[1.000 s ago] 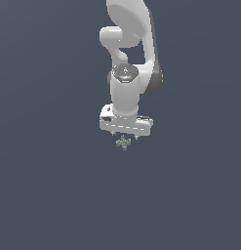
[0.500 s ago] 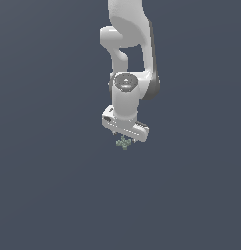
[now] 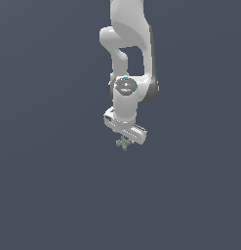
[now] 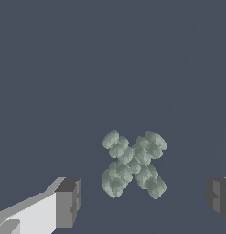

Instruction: Pick up the object and move it to a goal position.

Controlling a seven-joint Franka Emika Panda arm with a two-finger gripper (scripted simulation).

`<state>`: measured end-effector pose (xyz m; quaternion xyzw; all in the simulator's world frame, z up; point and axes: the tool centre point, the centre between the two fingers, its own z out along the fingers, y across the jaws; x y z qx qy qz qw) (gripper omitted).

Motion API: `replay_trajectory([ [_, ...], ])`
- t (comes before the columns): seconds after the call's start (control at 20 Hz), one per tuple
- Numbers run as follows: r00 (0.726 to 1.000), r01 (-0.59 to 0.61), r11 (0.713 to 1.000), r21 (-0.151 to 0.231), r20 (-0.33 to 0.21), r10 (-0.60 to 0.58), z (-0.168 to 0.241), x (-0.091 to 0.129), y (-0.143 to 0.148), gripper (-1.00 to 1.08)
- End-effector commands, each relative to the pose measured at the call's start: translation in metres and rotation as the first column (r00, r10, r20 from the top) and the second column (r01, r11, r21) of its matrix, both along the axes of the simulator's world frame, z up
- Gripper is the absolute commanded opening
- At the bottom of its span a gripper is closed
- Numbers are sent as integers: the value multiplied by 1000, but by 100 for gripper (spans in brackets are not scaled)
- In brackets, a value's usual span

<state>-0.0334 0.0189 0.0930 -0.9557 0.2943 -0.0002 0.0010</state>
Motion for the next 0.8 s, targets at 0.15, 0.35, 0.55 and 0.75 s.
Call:
replay_trajectory([
  [0.15, 1000, 25, 1000, -2, -1, -25, -3, -2, 0, 100],
  [0.35, 1000, 20, 1000, -2, -1, -20, -6, -2, 0, 100],
  [0.55, 1000, 22, 1000, -2, -1, -22, -19, -2, 0, 100],
  [0.75, 1000, 24, 1000, -2, -1, -24, -39, -3, 0, 100],
])
